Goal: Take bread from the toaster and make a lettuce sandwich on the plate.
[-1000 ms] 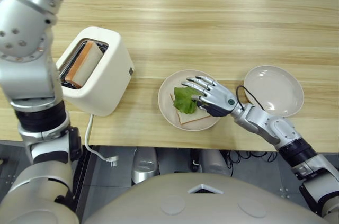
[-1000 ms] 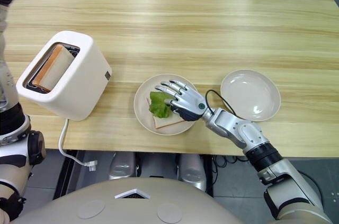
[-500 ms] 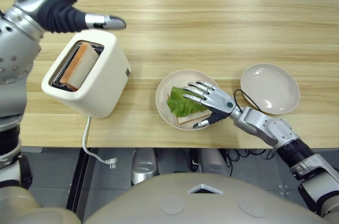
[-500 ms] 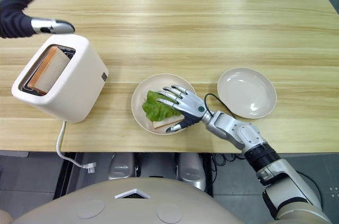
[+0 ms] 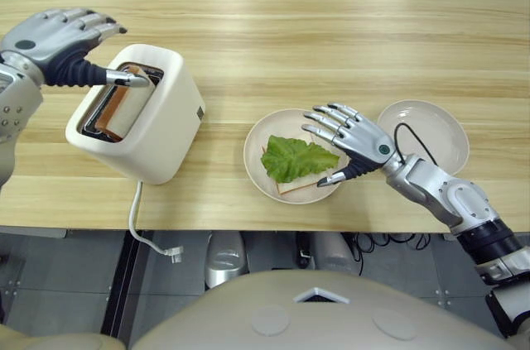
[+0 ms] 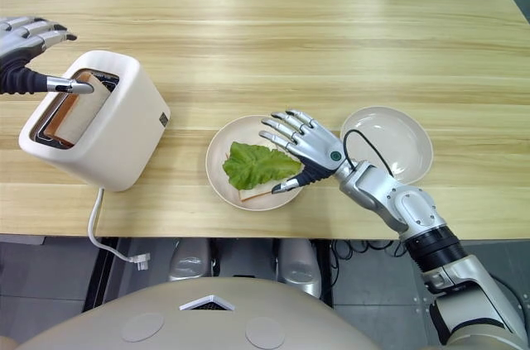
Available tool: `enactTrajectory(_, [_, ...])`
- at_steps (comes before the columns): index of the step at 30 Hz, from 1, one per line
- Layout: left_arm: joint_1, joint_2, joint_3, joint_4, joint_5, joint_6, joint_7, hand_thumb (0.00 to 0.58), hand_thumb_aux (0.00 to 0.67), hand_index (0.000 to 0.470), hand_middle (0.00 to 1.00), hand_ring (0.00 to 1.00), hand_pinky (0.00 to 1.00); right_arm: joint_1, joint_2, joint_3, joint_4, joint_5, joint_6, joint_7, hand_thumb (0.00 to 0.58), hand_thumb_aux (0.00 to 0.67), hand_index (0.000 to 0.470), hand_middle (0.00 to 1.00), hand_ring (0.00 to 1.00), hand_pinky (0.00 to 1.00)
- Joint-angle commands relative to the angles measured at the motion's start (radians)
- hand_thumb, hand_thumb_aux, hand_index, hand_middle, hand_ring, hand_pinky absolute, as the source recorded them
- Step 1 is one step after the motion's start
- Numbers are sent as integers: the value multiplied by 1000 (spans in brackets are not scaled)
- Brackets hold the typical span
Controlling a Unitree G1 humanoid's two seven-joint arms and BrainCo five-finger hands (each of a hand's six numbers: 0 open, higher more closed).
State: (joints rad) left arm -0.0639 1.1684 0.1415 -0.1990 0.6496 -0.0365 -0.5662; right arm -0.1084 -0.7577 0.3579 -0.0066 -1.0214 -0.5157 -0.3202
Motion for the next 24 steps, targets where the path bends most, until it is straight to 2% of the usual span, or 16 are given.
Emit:
enactTrajectory(1, [18,3,-39,23,29,10,-37,0,0,0,0,0,0,-2,-8,-37,-14,17,5,20,0,0,0,0,0,0])
enactTrajectory(4, [10,-5,-51,24,25,15,-53,18,11,7,0,0,0,1,-9,-47,-7,14,3,17,0,0,0,0,0,0])
enactTrajectory(5, [8,-11,-58,22,22,14,-58,136,84,58,0,0,0,2,-10,-50,-4,12,3,14,0,0,0,0,0,0])
enactTrajectory(6, [9,-17,-66,19,21,13,-63,297,202,139,0,0,0,3,-11,-52,-2,11,4,11,0,0,0,0,0,0])
enactTrajectory(7, [11,-23,-74,18,22,11,-67,432,331,227,0,0,0,3,-11,-54,1,10,5,8,0,0,0,0,0,0])
enactTrajectory(8, [12,-28,-81,19,22,9,-70,432,331,227,0,0,0,4,-12,-57,5,9,6,5,0,0,0,0,0,0])
enactTrajectory(9, [12,-31,-87,21,22,7,-71,480,391,269,0,0,0,4,-13,-59,9,9,5,2,0,0,0,0,0,0])
enactTrajectory(10, [10,-34,-92,24,24,4,-69,480,391,269,0,0,0,4,-13,-62,13,8,5,-1,0,0,0,0,0,0])
enactTrajectory(11, [7,-38,-93,26,21,0,-66,580,670,460,0,0,0,4,-15,-65,15,8,5,-4,0,0,0,0,0,0])
enactTrajectory(23, [-102,-89,-80,39,9,-32,12,580,670,460,0,0,0,12,-10,-82,22,5,15,-23,0,0,0,0,0,0])
enactTrajectory(24, [-119,-95,-80,45,4,-34,17,580,670,460,353,353,353,12,-10,-87,20,8,17,-24,0,0,0,0,0,0])
